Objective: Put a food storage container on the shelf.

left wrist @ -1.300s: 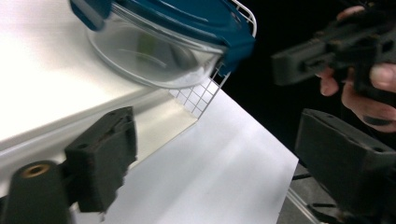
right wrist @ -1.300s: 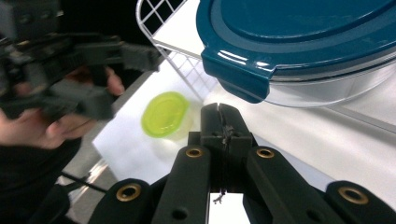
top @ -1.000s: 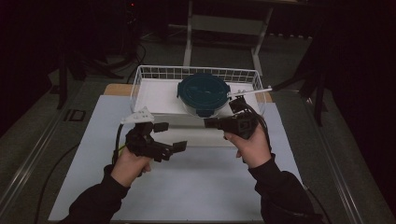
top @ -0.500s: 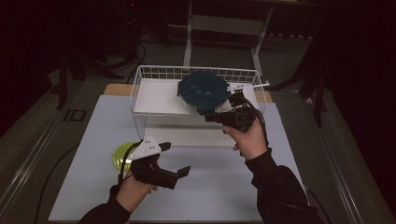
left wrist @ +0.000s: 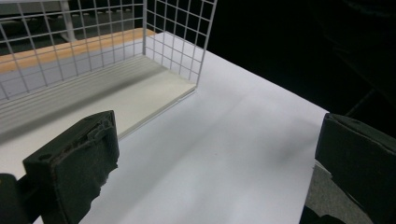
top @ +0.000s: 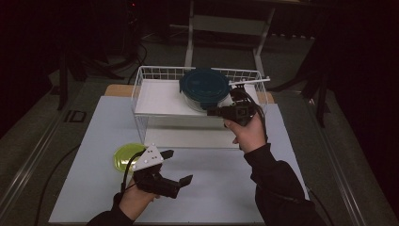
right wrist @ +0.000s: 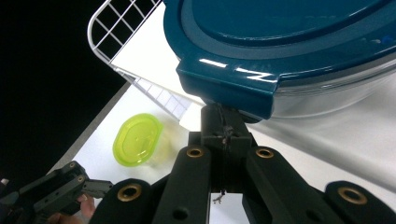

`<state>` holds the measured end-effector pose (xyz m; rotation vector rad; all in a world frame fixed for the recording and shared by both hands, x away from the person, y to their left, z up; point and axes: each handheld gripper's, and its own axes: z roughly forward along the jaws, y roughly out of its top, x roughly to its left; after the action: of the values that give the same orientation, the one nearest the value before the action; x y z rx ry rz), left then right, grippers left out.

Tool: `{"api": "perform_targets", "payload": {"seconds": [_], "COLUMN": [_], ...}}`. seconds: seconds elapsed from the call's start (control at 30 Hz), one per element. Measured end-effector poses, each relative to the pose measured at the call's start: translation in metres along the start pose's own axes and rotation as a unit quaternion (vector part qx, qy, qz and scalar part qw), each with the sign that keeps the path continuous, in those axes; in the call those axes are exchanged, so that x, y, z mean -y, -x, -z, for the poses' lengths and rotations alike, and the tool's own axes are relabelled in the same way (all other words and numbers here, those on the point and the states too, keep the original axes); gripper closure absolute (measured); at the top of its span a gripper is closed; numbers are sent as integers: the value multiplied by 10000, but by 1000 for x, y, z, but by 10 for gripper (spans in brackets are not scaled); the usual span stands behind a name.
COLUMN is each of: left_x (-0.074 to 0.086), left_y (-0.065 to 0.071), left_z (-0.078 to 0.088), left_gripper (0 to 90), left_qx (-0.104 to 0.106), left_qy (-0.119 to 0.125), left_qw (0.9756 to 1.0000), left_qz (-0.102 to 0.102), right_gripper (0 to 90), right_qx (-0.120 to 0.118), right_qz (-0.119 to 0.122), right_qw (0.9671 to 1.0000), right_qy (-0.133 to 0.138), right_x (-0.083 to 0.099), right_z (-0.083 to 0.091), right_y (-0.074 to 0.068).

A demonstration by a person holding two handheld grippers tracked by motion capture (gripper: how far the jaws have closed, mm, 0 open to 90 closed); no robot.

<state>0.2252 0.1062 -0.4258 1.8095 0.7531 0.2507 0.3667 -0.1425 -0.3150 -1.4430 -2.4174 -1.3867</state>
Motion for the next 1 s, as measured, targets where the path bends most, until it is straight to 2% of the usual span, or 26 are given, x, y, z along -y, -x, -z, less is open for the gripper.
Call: {"api": "perform_targets", "payload": {"seconds": [0.2, 0.3, 0.4, 0.63, 0.83, 0.9, 1.0], "left_x": [2, 2, 2, 1, -2, -3, -3], "left_y": [-2, -1, -1, 0, 2, 2, -1], "left_z": [-1, 0, 0, 2, 7, 9, 11], "left_gripper": [0, 0, 0, 0, 0, 0, 0], "left_qx": [-48, -57, -42, 33, 84, 95, 215], "left_qy": [-2, 22, 29, 21, 93, 61, 91], "left_qw": [10000, 10000, 10000, 10000, 9998, 9997, 9997], "left_qz": [-18, -51, -60, -80, -182, -215, -79], "right_gripper": [900, 900, 900, 886, 822, 767, 736], "right_qx": [16, -67, 4, -33, -19, -37, -65], "right_qz": [-53, -110, -74, 119, 411, 550, 652], "right_qw": [10000, 9999, 10000, 9999, 9991, 9984, 9977], "right_qy": [29, 48, 47, 41, 56, 118, 178], "right_x": [-4, -7, -7, -2, 11, 17, 27], "right_z": [-3, -6, -7, -4, 5, 9, 15], "right_y": [3, 5, 3, -5, -12, -14, -14]}}
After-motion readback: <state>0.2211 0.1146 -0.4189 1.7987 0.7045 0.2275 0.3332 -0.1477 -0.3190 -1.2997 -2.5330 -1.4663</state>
